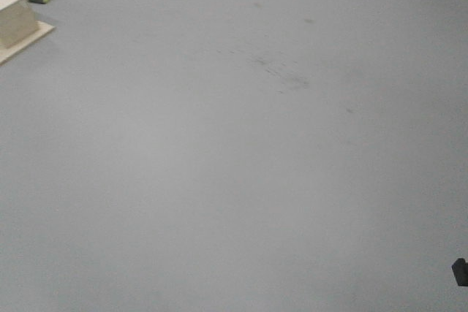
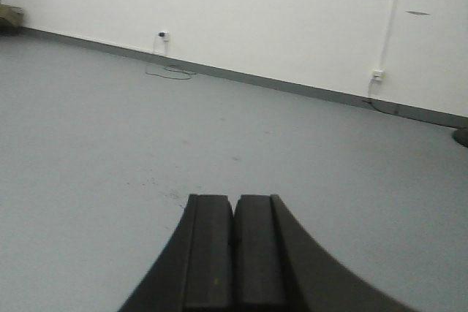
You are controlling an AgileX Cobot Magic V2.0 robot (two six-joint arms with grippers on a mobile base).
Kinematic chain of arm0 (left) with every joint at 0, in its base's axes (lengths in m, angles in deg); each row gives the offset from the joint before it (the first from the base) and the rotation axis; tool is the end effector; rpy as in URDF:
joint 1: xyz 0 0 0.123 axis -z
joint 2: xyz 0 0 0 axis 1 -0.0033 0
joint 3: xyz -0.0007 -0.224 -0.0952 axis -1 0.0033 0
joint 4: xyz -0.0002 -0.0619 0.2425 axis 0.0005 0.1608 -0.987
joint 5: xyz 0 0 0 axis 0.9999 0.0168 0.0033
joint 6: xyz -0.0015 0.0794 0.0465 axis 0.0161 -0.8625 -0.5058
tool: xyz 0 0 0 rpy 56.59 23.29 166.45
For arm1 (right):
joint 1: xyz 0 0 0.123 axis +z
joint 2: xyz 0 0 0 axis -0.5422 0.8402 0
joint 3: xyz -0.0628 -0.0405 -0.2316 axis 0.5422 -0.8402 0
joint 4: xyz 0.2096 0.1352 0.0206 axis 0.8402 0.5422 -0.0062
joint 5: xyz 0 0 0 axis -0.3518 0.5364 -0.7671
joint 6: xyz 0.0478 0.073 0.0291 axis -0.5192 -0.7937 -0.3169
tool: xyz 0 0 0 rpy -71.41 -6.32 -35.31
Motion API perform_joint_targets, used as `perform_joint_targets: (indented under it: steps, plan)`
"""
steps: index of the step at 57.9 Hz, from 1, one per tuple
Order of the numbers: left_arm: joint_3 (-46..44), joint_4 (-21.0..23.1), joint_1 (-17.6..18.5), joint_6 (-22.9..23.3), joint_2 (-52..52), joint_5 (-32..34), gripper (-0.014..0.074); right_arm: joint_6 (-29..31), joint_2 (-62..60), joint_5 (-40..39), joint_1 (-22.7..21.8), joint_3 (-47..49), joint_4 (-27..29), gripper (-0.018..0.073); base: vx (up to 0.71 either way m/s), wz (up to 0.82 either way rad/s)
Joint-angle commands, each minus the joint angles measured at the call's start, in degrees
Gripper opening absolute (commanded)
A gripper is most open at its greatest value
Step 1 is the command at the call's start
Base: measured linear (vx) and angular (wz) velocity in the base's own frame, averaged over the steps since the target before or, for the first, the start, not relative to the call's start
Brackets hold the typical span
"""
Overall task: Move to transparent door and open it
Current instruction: 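Turn and drive the base up to the white-framed glass sliding door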
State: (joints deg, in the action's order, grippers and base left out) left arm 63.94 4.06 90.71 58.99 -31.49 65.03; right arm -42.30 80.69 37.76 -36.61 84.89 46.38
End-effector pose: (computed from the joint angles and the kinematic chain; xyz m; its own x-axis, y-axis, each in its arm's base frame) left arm 0.0985 -0.0019 0.1974 0.0002 0.0185 -0.9998 0.0192 0.9996 0.0185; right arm 0.0981 -0.0073 0.1920 -0.0702 -0.0665 -0.9953 0.0695 0.9950 -0.0714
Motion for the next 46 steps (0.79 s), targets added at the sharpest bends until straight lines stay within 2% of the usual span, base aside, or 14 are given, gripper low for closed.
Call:
perform_joint_targets:
  steps: [1,46]
  plan:
    - [0.81,0.41,0.18,0.39,0.25,4.46,-0.0006,-0.01,-0.72,-4.88,-0.29,-0.23,-0.19,-0.0006,0.68,0.58]
    - [0.81,0.41,0.18,0.39,0.25,4.46,-0.0006,-0.01,-0.72,-4.88,-0.29,-0.23,-0.19,-0.0006,0.68,0.60]
